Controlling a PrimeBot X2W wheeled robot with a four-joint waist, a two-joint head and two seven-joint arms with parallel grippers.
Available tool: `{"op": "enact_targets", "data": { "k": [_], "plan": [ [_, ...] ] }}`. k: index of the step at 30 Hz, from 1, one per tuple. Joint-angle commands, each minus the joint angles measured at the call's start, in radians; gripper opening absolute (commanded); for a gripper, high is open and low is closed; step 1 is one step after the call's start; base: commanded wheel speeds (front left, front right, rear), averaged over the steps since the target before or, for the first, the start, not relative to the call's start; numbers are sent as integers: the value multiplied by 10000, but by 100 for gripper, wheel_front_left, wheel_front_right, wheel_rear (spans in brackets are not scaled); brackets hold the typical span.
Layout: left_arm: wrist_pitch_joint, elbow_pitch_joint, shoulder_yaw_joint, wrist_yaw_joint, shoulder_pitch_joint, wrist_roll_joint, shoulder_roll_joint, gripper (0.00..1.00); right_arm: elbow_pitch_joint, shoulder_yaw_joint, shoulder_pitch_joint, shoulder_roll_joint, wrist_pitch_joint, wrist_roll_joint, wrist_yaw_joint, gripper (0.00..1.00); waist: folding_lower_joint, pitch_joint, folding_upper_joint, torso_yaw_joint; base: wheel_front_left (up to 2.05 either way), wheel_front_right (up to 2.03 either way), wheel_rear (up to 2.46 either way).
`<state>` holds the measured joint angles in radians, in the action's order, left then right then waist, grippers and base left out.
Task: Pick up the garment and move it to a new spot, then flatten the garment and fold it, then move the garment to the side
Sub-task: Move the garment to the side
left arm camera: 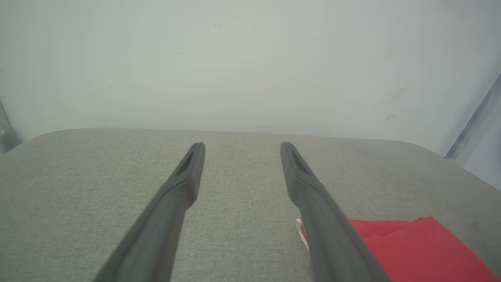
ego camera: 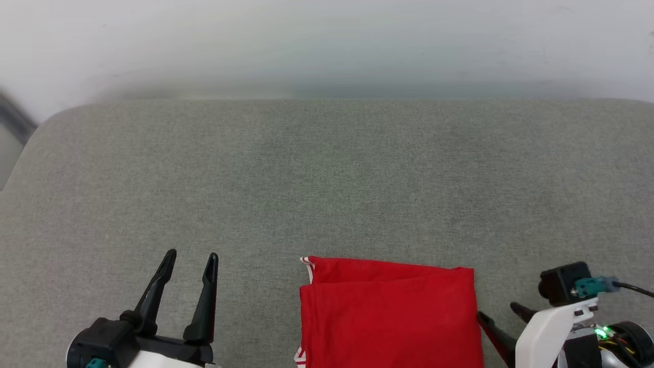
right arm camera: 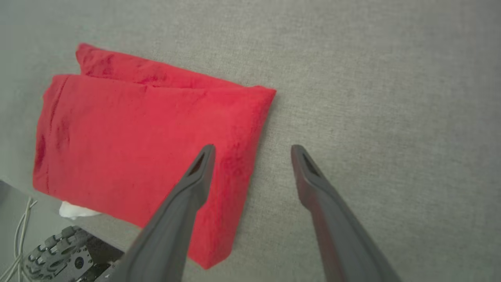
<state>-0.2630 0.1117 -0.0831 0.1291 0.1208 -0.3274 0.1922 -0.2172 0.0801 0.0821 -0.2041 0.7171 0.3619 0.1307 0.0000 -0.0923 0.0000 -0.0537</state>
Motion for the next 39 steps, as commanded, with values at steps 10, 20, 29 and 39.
{"op": "enact_targets", "data": {
  "k": [10,20,29,39],
  "plan": [
    [-22,-143,-202,14,-499,-49,31,100,1260,81,-512,726,1850,-647,-2,100,0,-676,0,-813,0,0,0],
    [-22,-294,-312,14,-689,-115,69,100,2908,1059,-865,781,1514,-1044,3,79,0,-865,0,-1067,0,0,0],
    [-22,-344,-292,14,-489,-170,38,100,2760,1642,-1834,101,807,-1778,-11,0,0,-665,0,-629,0,0,0],
    [-21,-102,-1035,14,-1090,-3,-48,100,1665,3298,-3553,-2986,816,-3309,-6,0,0,-1519,0,994,0,0,0]
  ]
}}
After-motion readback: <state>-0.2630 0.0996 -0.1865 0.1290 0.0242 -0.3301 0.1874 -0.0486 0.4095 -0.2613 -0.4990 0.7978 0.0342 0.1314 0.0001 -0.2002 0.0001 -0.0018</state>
